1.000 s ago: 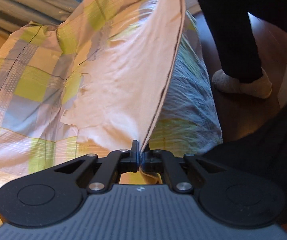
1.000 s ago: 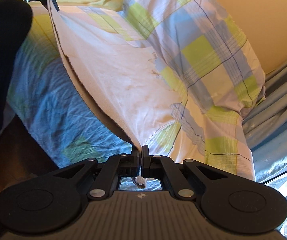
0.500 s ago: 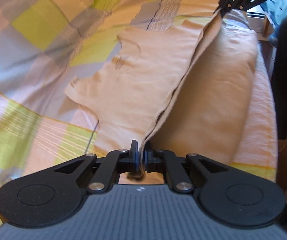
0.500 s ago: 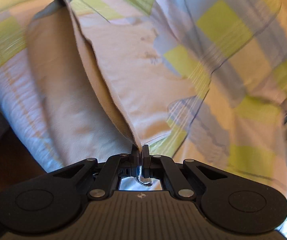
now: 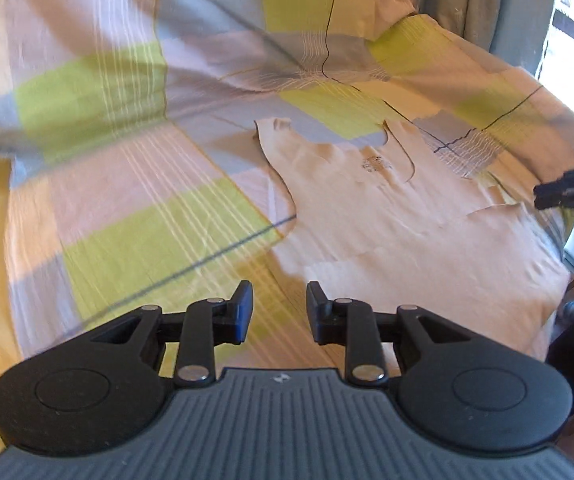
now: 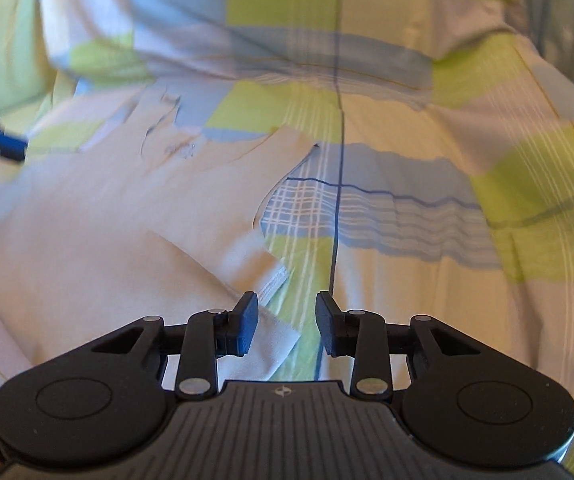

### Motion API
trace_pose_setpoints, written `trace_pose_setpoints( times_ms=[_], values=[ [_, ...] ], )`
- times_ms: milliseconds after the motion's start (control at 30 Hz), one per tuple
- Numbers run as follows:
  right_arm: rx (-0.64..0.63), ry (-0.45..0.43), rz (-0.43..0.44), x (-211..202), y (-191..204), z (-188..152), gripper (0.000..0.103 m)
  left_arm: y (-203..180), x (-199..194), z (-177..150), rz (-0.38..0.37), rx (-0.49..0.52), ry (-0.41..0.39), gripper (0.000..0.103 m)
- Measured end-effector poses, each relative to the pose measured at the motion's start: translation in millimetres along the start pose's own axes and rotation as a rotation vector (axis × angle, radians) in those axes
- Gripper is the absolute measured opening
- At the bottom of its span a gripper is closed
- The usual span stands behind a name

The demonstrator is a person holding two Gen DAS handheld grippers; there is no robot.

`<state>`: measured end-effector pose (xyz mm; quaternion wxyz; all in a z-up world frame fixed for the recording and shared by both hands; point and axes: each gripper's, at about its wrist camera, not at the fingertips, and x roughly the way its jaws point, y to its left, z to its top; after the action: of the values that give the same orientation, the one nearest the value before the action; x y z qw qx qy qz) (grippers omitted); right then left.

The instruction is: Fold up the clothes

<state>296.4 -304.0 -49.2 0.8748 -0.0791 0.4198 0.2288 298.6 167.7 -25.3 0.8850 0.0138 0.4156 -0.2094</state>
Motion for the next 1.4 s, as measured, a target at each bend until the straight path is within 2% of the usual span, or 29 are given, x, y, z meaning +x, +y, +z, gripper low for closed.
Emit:
trace_pose_setpoints(
  times_ms=[133, 200, 267, 333, 367, 467, 567, 667, 733, 867, 1033, 1233, 1333, 1400],
  values=[
    [0.157, -0.001, 0.059, -4, -6, -12, 0.054, 7, 9, -10, -0.067, -0.144, -0.009, 0.024],
    [0.241, 0.012, 0.109, 1, -11, -19, 0.055, 8, 15, -10, -0.088, -0.180, -0.019, 0.024],
    [0.264, 0.039, 0.120, 9, -10, -24, 0.055, 6, 20, -10, -0.090, -0.171, -0.015, 0.023],
    [0.263, 0.061, 0.114, 17, -10, -28, 0.055, 3, 23, -9, -0.078, -0.145, -0.012, 0.015],
    [0.276, 0.054, 0.126, 18, -12, -29, 0.055, 1, 23, -8, -0.072, -0.131, -0.014, 0.007],
    [0.315, 0.035, 0.156, 21, -20, -30, 0.056, -7, 21, -8, -0.057, -0.083, -0.033, 0.003],
    [0.359, 0.021, 0.173, 21, -26, -30, 0.053, -15, 10, -11, -0.055, -0.035, -0.081, 0.003],
    [0.413, 0.007, 0.206, 22, -31, -35, 0.040, -18, 0, -13, -0.063, -0.013, -0.118, 0.003],
    [0.452, 0.001, 0.220, 23, -34, -40, 0.006, -19, -3, -13, -0.061, -0.008, -0.117, 0.003],
    [0.481, -0.038, 0.216, 17, -35, -46, 0.003, -24, -7, -8, -0.023, 0.022, -0.080, 0.000],
    [0.395, -0.103, 0.184, -10, -22, -37, 0.003, -25, -11, -12, 0.010, 0.054, -0.073, 0.000],
    [0.396, -0.111, 0.172, -9, -20, -33, 0.003, -29, -21, -7, -0.011, 0.053, -0.120, 0.000],
    [0.383, -0.094, 0.168, -6, -17, -33, 0.003, -23, -23, 9, 0.001, 0.057, -0.142, 0.000],
    [0.375, -0.121, 0.163, -11, -21, -28, 0.003, -16, -21, 23, 0.007, 0.054, -0.157, 0.000]
  ],
)
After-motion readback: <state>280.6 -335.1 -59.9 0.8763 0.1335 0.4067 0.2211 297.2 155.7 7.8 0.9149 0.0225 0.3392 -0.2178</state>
